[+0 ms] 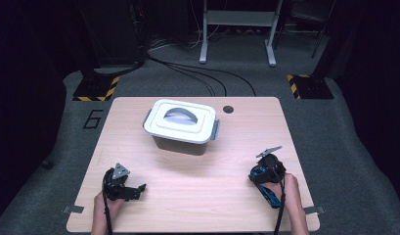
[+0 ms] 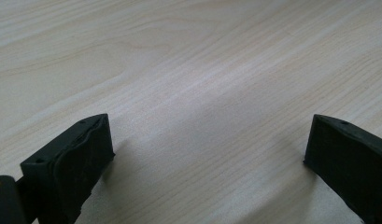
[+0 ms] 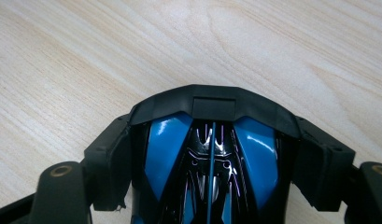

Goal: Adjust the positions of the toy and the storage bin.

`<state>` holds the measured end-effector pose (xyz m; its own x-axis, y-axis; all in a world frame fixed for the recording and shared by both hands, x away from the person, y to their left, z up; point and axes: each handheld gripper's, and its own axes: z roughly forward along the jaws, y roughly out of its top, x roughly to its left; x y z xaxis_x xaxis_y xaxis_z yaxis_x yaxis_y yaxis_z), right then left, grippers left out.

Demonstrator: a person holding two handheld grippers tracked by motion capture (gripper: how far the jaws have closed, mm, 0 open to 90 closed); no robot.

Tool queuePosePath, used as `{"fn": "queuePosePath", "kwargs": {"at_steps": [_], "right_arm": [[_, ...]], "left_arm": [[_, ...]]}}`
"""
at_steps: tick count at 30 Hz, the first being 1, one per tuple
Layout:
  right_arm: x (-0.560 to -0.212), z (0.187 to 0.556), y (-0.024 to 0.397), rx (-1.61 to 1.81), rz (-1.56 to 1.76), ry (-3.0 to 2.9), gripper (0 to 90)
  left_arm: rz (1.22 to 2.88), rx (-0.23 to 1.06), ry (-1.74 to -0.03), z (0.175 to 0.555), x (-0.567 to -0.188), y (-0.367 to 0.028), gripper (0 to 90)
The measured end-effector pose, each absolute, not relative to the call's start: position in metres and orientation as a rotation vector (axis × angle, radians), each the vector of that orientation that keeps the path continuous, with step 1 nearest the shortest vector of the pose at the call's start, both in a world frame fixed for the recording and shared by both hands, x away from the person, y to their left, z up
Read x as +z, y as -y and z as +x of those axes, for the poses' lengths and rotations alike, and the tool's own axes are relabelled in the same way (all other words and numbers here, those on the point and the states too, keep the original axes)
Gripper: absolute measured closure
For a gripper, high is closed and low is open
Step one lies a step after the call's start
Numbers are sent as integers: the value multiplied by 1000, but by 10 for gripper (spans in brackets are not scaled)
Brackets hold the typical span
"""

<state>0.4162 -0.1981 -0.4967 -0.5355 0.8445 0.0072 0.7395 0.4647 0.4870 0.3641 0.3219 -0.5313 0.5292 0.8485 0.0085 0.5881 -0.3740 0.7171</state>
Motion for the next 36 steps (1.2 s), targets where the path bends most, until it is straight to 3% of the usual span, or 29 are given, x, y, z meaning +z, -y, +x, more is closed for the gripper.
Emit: {"fn": "queuePosePath", "kwargs": {"at_steps": [13, 25, 36], "right_arm": [[-498, 410, 202, 680, 1402, -2454, 228], [-485, 390, 195, 873, 1402, -2278, 3], [-477, 363, 156, 1034, 1287, -2261, 0]], "left_arm": [[2100, 498, -1162, 364, -531, -322, 10], [2098, 501, -1164, 364, -531, -322, 9], [2092, 503, -1163, 364, -532, -322, 10]]}}
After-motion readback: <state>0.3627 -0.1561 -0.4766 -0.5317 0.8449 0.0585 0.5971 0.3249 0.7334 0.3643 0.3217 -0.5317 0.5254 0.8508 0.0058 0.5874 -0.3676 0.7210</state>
